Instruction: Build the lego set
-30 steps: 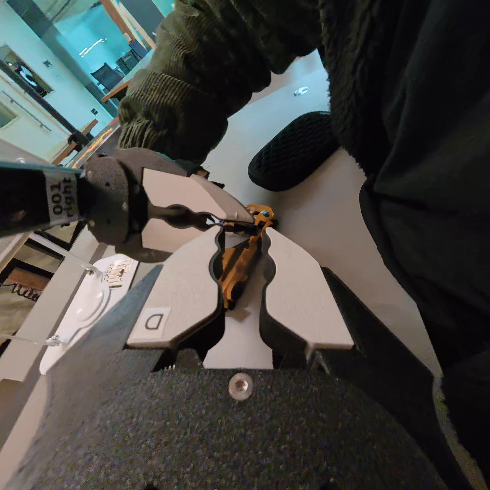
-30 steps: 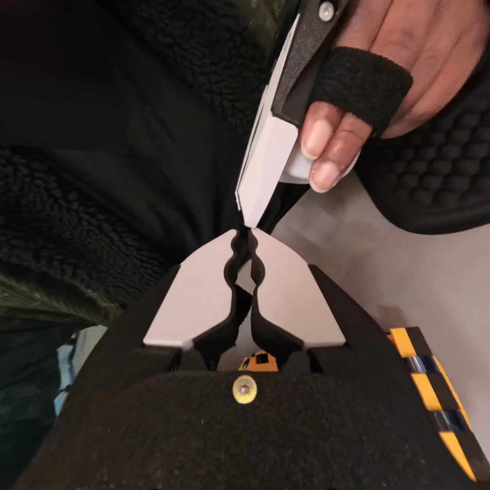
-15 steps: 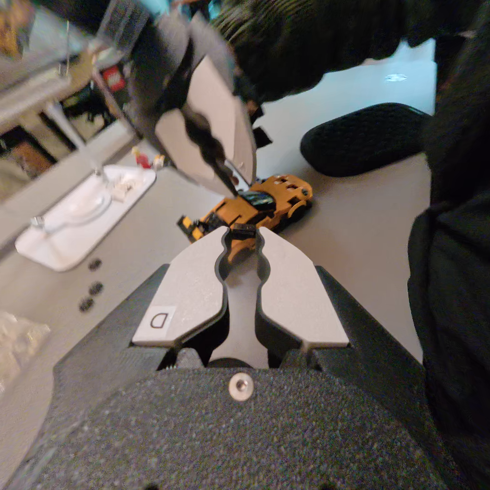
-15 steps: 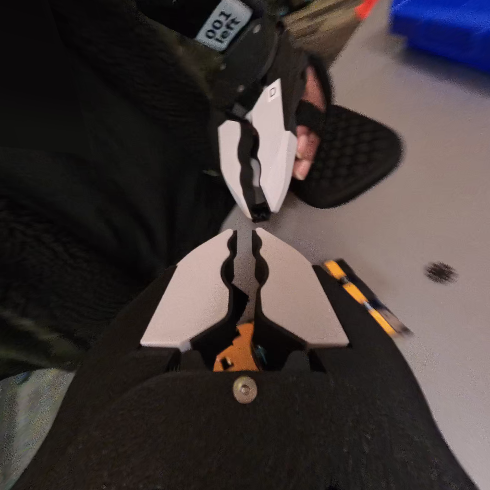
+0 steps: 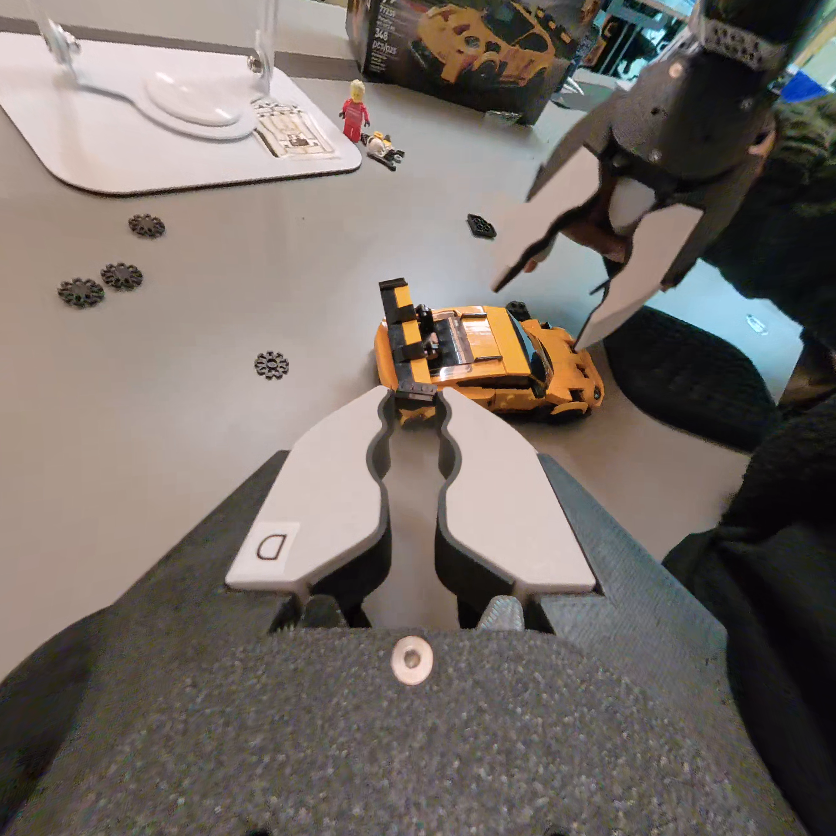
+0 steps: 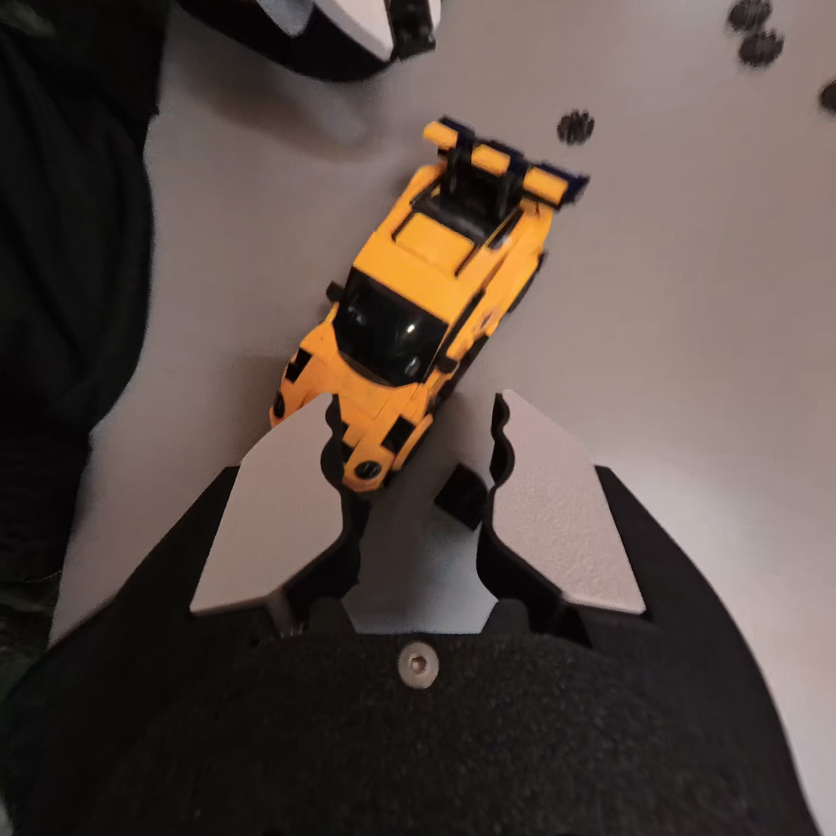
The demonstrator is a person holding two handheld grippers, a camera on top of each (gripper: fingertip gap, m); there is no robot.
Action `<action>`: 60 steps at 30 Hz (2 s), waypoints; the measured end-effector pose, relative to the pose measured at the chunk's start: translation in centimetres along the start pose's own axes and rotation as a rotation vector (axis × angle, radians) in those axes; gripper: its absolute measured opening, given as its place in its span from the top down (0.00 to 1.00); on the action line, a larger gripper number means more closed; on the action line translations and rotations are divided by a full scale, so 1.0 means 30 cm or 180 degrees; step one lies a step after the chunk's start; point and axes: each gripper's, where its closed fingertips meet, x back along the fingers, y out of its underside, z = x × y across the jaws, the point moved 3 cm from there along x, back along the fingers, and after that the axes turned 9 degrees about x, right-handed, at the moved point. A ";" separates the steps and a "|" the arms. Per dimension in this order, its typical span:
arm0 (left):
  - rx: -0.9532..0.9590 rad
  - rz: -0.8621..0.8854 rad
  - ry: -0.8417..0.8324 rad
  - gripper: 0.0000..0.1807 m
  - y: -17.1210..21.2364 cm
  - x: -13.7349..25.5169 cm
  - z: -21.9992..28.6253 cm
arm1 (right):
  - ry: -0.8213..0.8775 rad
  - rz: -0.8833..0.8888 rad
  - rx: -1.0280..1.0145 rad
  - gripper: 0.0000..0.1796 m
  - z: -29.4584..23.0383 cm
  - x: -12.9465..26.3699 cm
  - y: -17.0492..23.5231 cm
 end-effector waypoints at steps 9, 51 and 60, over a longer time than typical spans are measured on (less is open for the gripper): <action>0.0207 -0.0253 -0.0208 0.91 0.026 -0.044 -0.021 | 0.0026 0.0140 -0.0134 0.68 -0.114 -0.013 0.065; -0.0080 -0.0622 0.0450 0.91 -0.016 -0.100 -0.069 | 0.0529 0.1170 0.0244 0.73 0.055 0.014 -0.205; 0.0012 -0.0640 0.0598 0.91 -0.030 -0.114 -0.064 | 0.0510 0.0693 0.0803 0.78 0.133 -0.117 -0.326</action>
